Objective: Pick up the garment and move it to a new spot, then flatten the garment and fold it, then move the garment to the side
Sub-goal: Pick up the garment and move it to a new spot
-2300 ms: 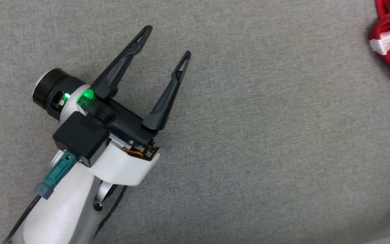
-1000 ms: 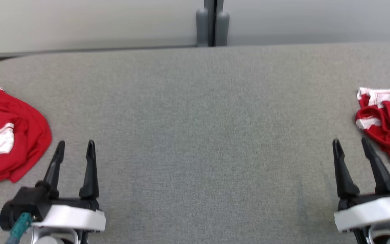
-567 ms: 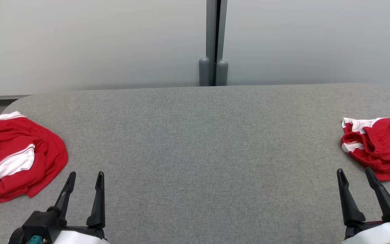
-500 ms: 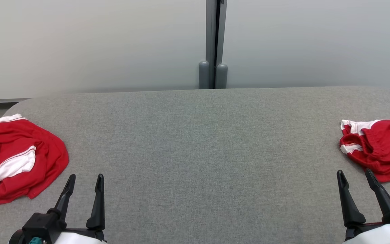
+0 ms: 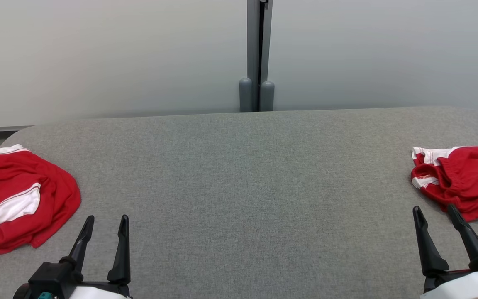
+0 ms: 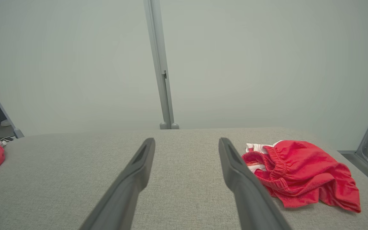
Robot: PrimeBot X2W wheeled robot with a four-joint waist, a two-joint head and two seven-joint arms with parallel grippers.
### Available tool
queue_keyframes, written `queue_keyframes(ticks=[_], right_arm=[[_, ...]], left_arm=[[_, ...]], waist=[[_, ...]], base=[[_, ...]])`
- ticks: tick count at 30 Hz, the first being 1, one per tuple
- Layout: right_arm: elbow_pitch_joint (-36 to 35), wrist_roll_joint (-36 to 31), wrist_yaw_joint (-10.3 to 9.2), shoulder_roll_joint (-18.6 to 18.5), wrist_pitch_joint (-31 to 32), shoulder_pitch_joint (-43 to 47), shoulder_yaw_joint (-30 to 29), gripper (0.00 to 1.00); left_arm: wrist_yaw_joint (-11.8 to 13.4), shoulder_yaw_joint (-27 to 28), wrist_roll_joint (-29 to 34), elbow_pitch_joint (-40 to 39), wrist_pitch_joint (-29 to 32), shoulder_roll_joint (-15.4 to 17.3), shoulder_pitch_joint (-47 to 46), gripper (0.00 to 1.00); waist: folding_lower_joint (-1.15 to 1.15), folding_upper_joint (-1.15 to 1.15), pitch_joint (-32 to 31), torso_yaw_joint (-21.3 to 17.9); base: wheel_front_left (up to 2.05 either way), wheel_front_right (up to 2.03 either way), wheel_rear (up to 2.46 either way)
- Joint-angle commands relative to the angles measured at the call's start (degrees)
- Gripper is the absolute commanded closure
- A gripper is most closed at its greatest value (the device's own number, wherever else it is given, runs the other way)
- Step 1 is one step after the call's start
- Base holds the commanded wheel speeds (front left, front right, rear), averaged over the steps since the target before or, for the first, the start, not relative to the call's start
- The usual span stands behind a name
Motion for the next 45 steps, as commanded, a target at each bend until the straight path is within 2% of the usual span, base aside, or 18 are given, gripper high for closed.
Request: queue_keyframes(ticks=[1,7,10,15,20,29,35,41,45], right_arm=[[0.25,0.21,0.0,-0.44,0.02,-0.48,0.14,0.0],[-0.12,0.31,0.0,-0.76,0.22,-0.63,0.02,0.0],[-1.32,-0.16,0.0,-0.48,0.49,-0.55,-0.48,0.0],[-3.78,-1.37,0.0,0.02,1.64,-0.66,-1.5,0.0],[-5.12,-1.9,-0.01,0.37,3.44,-1.74,0.54,0.0],[-4.48,-2.37,-0.01,1.37,3.3,-2.7,1.98,0.0],[-3.92,-2.4,0.0,1.98,2.91,-3.73,1.43,0.0],[-4.03,-3.01,0.0,1.36,3.28,-5.02,1.07,0.0],[-5.13,-3.27,0.0,1.25,4.02,-5.84,0.74,0.0]], left_arm=[[0.43,-0.13,0.11,-0.23,0.05,0.15,0.75,0.0],[1.08,-0.09,-0.33,-0.98,0.42,-0.26,-0.1,0.0],[0.82,0.42,-1.04,-1.58,0.31,-0.21,-1.89,0.0],[-0.61,0.45,-2.03,-1.35,0.65,0.01,-5.28,0.0],[-1.66,0.71,-2.47,0.14,0.3,0.78,-7.31,0.0],[-0.66,1.91,-2.85,0.31,0.94,2.02,-6.67,0.0],[-0.58,1.56,-2.44,-0.37,1.31,2.69,-7.71,0.0],[0.26,1.41,-2.15,0.96,0.62,1.95,-9.31,0.0],[-0.37,0.65,-1.91,2.93,-0.03,1.19,-12.12,0.0]], waist=[[0.0,0.0,-0.12,0.0],[0.0,0.0,0.18,1.83],[0.0,0.0,0.72,4.9],[0.0,0.0,2.28,12.23],[0.0,0.0,2.16,18.27],[0.0,0.0,1.82,24.75],[0.0,0.0,2.66,26.47],[0.0,0.0,3.56,25.51],[0.0,0.0,5.45,24.09]], base=[[0.0,0.0,0.0],[0.0,0.0,0.0],[0.0,0.0,0.0],[0.0,0.0,0.0],[0.0,0.0,0.0],[0.0,0.0,0.0],[0.0,0.0,0.0],[0.0,0.0,0.0],[0.0,0.0,0.0]])
